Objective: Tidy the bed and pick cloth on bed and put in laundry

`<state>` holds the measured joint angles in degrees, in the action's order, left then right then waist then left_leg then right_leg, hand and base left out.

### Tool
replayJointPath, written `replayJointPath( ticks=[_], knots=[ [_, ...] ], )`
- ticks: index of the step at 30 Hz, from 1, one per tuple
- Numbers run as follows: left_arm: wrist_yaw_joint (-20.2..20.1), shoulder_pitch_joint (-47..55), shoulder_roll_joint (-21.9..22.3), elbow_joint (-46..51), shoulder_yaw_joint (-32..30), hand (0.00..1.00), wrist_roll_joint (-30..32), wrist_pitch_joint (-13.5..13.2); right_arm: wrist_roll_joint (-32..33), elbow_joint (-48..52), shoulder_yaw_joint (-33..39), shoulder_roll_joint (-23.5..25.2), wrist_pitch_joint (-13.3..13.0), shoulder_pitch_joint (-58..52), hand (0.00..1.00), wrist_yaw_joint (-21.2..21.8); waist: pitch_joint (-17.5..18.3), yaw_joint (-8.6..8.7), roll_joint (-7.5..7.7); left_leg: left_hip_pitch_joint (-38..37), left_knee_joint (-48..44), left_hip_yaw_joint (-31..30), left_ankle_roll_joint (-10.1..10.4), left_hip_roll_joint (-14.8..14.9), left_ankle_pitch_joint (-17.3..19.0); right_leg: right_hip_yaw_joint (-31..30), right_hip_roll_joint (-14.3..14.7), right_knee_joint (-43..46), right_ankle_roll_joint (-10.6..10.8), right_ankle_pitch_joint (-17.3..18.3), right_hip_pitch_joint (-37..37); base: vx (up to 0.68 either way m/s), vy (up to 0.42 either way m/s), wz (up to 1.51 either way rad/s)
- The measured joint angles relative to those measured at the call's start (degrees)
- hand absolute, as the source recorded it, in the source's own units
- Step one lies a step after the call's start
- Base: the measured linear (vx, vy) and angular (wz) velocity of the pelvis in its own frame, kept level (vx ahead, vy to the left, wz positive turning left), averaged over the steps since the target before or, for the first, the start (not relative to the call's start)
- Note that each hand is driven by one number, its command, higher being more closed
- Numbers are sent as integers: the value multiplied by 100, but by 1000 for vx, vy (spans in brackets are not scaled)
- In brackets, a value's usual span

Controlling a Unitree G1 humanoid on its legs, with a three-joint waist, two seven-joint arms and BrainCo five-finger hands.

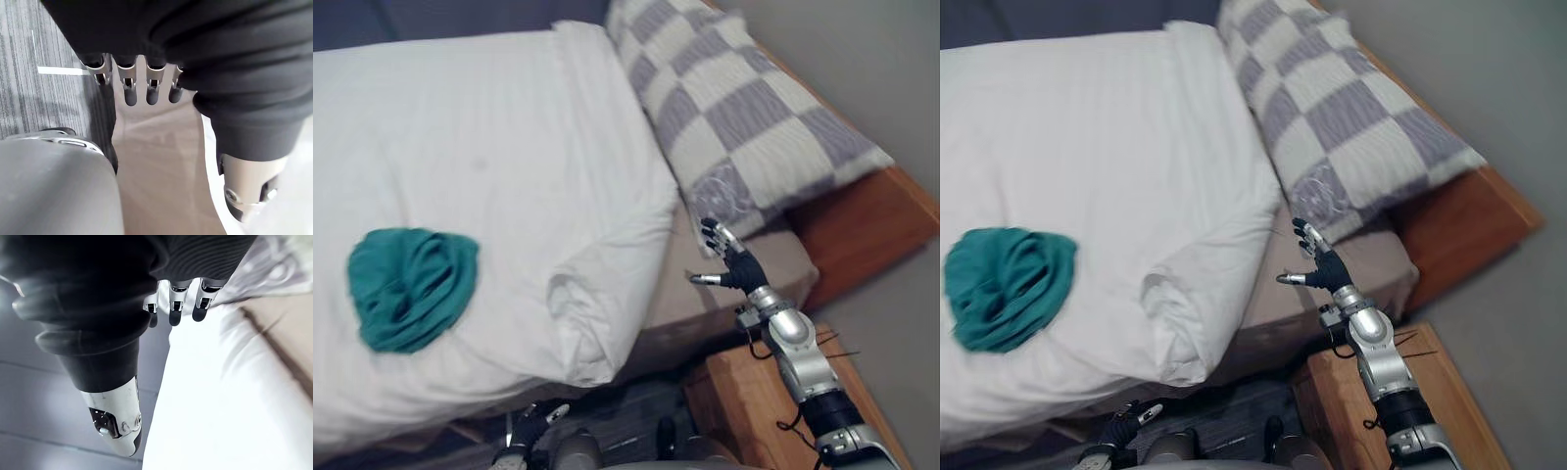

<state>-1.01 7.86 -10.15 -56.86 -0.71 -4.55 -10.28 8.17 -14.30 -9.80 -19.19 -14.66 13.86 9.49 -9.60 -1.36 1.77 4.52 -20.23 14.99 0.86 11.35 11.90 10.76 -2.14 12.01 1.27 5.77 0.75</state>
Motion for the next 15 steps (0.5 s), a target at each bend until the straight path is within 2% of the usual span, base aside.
replayJointPath(
  ticks=[2,4,7,12,15],
  knots=[
    [22,6,14,3,4,0,154,10,-195,0,-53,10,59,53,0,-81,-4,-117,-9,-12,65,123,8,-15,-42,215,-150,134,67,102,-13,-57,27,88],
    [74,35,26,3,4,0,336,36,-463,-18,-88,10,171,113,0,-143,-9,-112,-17,-52,420,175,97,-216,-303,493,-420,203,176,176,-33,-33,75,89],
    [89,85,39,8,17,0,368,49,-668,-144,-251,36,279,522,0,-205,-63,-114,-59,12,882,60,53,-513,-649,577,-621,196,206,123,150,-42,98,37],
    [-31,-489,-78,127,68,0,290,38,-807,-729,-250,65,387,1898,0,-446,-711,-127,-147,472,1145,-145,-82,-704,-1106,808,-711,206,184,-71,616,-62,43,32],
    [-59,-863,-124,316,162,0,233,-25,-958,-1147,-262,55,405,2523,0,-523,-1139,-151,-245,803,1183,-266,-80,-752,-1294,862,-750,309,150,-94,947,-54,20,30]
  ],
)
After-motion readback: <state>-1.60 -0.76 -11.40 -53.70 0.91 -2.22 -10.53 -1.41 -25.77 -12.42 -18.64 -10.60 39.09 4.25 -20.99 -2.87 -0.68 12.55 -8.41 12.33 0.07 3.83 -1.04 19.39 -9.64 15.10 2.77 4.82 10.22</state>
